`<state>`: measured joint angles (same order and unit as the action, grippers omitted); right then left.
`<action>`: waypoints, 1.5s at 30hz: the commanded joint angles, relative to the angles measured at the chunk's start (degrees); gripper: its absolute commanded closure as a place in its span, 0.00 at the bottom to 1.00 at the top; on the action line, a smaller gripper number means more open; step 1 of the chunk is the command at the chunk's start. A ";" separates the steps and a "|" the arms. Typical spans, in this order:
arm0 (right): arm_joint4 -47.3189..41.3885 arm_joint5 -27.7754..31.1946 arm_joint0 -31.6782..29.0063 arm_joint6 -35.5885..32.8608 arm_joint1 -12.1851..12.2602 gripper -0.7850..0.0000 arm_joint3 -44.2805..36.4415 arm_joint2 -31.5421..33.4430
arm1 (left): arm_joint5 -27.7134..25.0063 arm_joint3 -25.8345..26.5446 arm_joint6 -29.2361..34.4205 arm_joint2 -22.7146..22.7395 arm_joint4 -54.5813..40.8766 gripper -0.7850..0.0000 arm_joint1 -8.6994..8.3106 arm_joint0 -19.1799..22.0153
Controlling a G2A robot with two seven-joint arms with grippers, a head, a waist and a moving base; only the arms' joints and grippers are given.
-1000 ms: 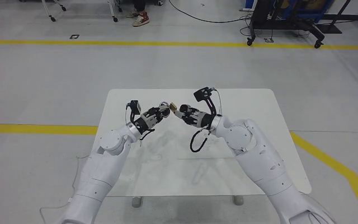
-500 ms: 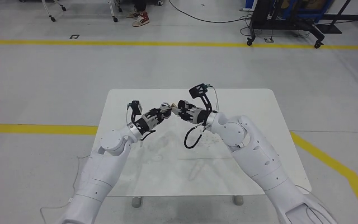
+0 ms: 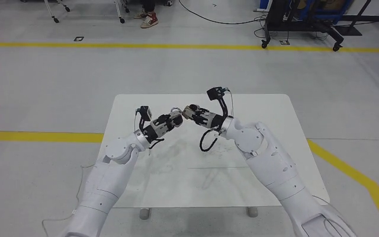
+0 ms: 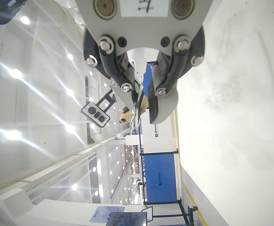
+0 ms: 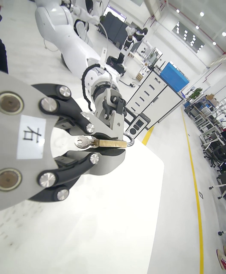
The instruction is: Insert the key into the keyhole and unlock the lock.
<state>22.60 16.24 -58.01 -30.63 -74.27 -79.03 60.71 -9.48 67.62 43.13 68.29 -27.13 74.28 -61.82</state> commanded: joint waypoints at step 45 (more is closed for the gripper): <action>11.90 -7.11 -12.26 -8.36 5.83 0.00 -12.75 16.33 | -3.79 3.68 -2.40 0.05 3.65 0.00 -0.36 -1.89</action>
<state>34.82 7.89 -69.70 -40.76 -68.60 -89.43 75.66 -12.42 70.30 41.50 68.19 -24.31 73.98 -63.29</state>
